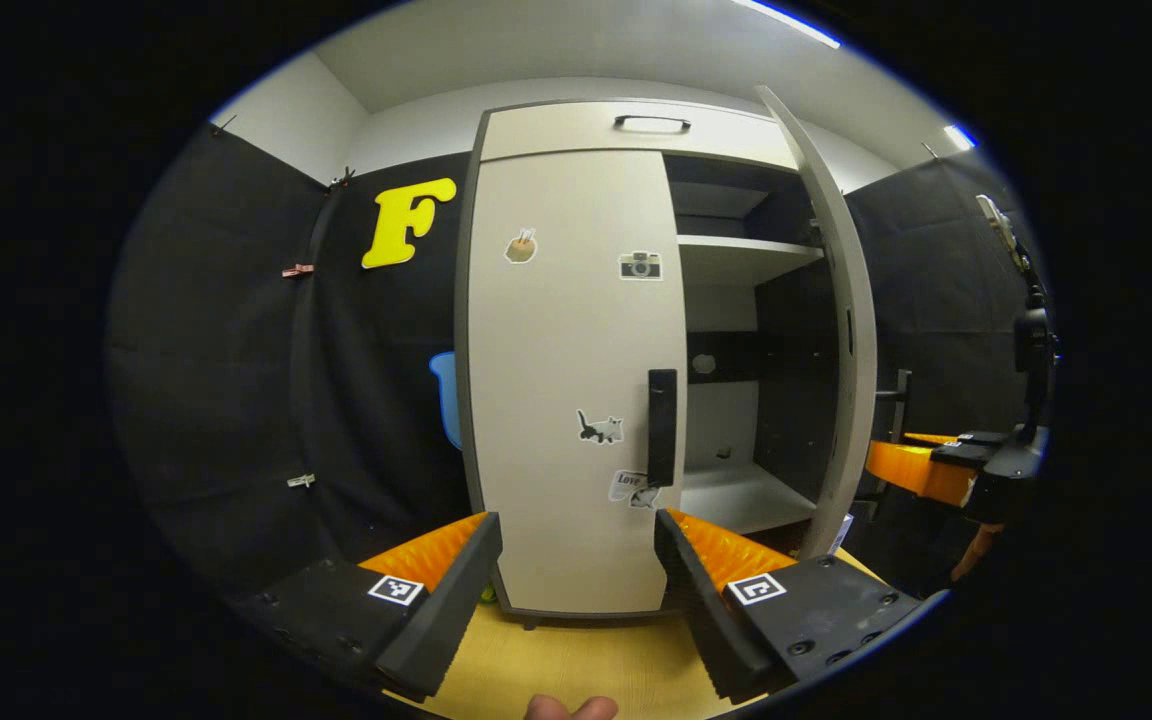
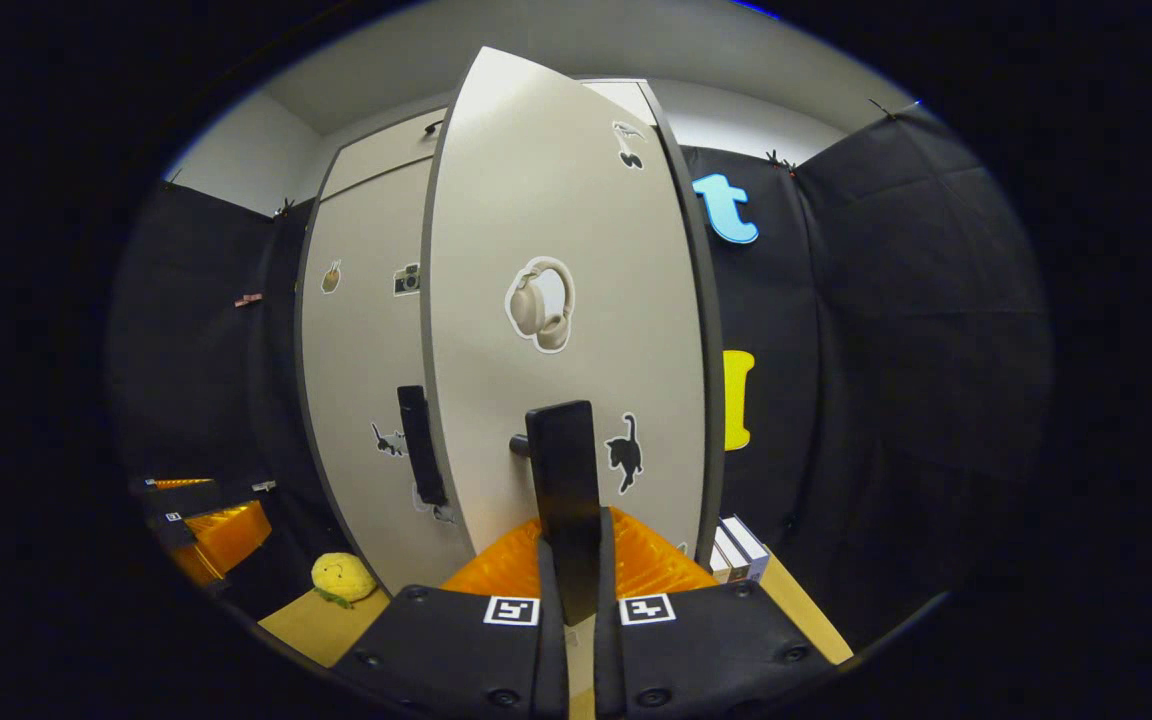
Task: Open the right door of the double-door shoe cabinet with the right hand, and open the left door with the left hand.
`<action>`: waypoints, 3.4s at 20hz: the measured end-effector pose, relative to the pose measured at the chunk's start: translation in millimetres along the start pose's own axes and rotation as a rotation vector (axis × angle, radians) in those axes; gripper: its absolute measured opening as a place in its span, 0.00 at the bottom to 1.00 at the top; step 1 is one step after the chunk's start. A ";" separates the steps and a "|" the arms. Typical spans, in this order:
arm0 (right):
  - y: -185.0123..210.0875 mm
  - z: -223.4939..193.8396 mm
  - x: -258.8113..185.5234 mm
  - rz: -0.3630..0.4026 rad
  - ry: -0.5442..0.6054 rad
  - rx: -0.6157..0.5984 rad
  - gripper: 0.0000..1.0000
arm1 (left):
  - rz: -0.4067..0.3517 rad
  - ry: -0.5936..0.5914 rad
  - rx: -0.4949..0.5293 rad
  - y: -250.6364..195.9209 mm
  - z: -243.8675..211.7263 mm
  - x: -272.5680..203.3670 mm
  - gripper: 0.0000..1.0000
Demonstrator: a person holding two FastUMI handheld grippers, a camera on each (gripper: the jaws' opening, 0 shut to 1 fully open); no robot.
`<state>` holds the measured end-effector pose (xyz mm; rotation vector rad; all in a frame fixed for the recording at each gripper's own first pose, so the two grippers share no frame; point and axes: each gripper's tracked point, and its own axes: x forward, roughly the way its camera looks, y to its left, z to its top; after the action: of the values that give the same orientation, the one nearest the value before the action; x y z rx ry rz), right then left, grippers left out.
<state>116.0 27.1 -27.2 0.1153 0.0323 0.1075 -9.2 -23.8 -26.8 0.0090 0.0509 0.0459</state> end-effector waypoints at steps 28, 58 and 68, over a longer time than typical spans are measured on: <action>-77.7 1.2 -22.6 -0.077 0.037 0.058 0.07 | -0.110 0.002 -0.006 -108.0 11.4 19.0 0.94; -158.1 15.5 -39.6 -0.245 -0.044 0.057 0.98 | -0.010 -0.066 -0.024 -73.3 21.4 202.7 0.53; -158.4 24.1 -47.1 -0.247 -0.061 -0.070 0.98 | -0.035 -0.026 -0.034 -75.5 11.3 208.4 0.37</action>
<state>86.8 -137.2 -20.5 0.0438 -0.0184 -0.1416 202.7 -89.7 -26.9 -0.0253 0.0245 0.0117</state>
